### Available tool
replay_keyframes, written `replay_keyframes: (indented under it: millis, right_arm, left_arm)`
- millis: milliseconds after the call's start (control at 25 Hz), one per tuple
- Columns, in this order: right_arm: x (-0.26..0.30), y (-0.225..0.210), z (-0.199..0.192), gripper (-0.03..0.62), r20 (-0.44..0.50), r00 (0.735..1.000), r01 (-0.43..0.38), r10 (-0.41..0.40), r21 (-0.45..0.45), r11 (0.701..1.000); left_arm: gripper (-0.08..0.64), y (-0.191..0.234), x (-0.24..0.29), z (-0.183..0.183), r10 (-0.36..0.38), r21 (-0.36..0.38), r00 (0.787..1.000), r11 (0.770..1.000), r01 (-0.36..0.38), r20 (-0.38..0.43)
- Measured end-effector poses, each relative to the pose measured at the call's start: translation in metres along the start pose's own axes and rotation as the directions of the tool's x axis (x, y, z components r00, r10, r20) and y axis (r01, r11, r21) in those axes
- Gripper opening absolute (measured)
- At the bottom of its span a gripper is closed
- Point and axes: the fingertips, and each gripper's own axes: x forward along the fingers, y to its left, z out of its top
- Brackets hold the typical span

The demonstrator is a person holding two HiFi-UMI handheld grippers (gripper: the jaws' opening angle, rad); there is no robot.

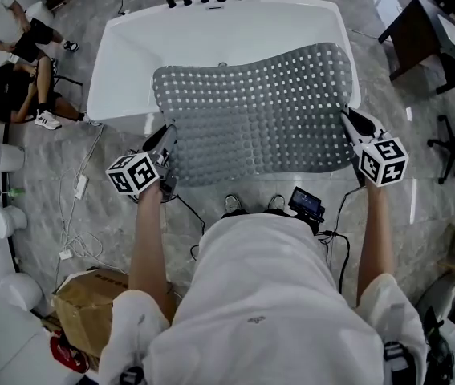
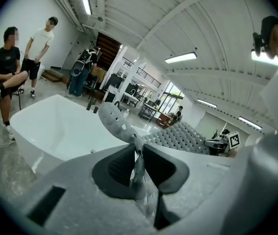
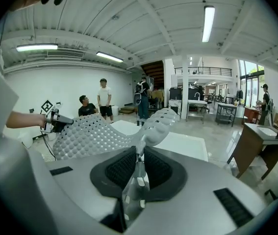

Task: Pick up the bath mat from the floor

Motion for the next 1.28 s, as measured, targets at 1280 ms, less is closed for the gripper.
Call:
replay_keyframes:
  millis: [1280]
  right_arm:
    - [-0.089, -0.064, 0.159, 0.052, 0.413, 0.892, 0.258, -0.183, -0.132, 0.957]
  left_arm:
    - [0.055, -0.019, -0.054, 0.204, 0.016, 0.293, 0.9, 0.943, -0.16, 0.437]
